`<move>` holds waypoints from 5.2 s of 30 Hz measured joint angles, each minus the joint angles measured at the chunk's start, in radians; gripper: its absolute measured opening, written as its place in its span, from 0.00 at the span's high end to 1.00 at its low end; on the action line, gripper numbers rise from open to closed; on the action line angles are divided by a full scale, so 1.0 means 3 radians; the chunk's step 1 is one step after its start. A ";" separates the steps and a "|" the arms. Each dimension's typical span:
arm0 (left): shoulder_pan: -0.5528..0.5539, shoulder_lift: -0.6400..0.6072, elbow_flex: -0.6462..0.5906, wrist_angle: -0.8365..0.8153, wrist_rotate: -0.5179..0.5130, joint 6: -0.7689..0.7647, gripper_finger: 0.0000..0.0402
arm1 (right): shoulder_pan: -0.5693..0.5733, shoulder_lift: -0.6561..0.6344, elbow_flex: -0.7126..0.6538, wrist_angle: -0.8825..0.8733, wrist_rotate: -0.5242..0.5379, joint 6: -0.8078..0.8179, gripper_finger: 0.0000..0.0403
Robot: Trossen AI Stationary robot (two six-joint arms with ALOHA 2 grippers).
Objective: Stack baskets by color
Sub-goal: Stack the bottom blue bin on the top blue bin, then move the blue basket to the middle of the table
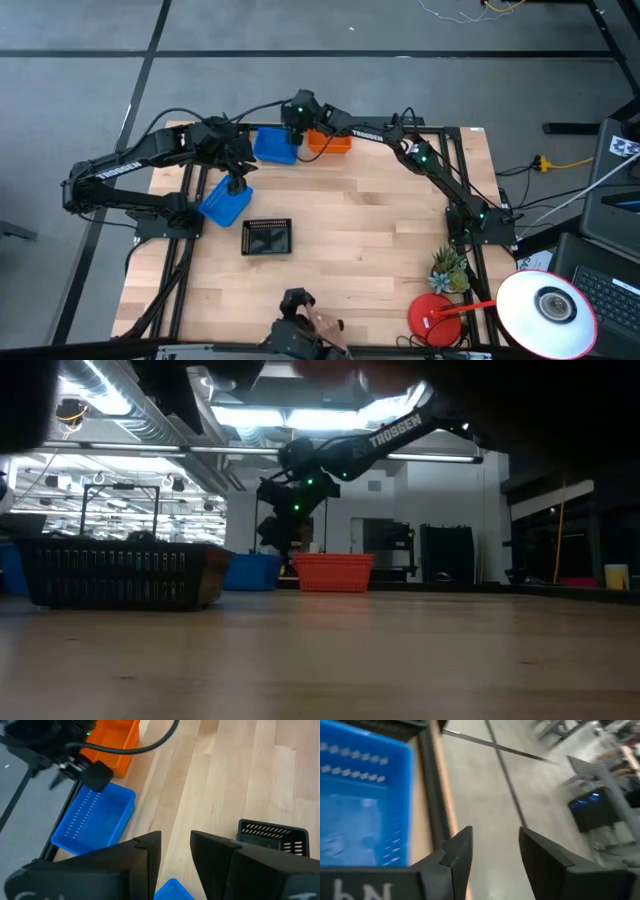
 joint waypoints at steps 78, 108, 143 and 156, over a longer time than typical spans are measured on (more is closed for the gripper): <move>-0.0001 -0.0003 0.0000 -0.0167 -0.0015 -0.0090 0.76 | 0.0431 0.0020 0.0303 -0.0951 -0.1595 0.0882 0.60; -0.0001 -0.0001 0.0000 -0.0128 -0.0075 -0.0089 0.76 | 0.0393 0.0145 0.0367 -0.0870 -0.1416 0.1331 0.60; -0.0411 0.0559 -0.0245 -0.1366 -0.0630 -0.2109 0.76 | 0.0567 -0.2344 -0.1631 -0.4066 -0.0951 0.1758 0.60; -0.0225 0.1350 -0.1208 -0.0101 -0.0609 -0.2233 0.76 | 0.0659 -0.4229 -0.3421 -0.3635 -0.0935 0.2562 0.60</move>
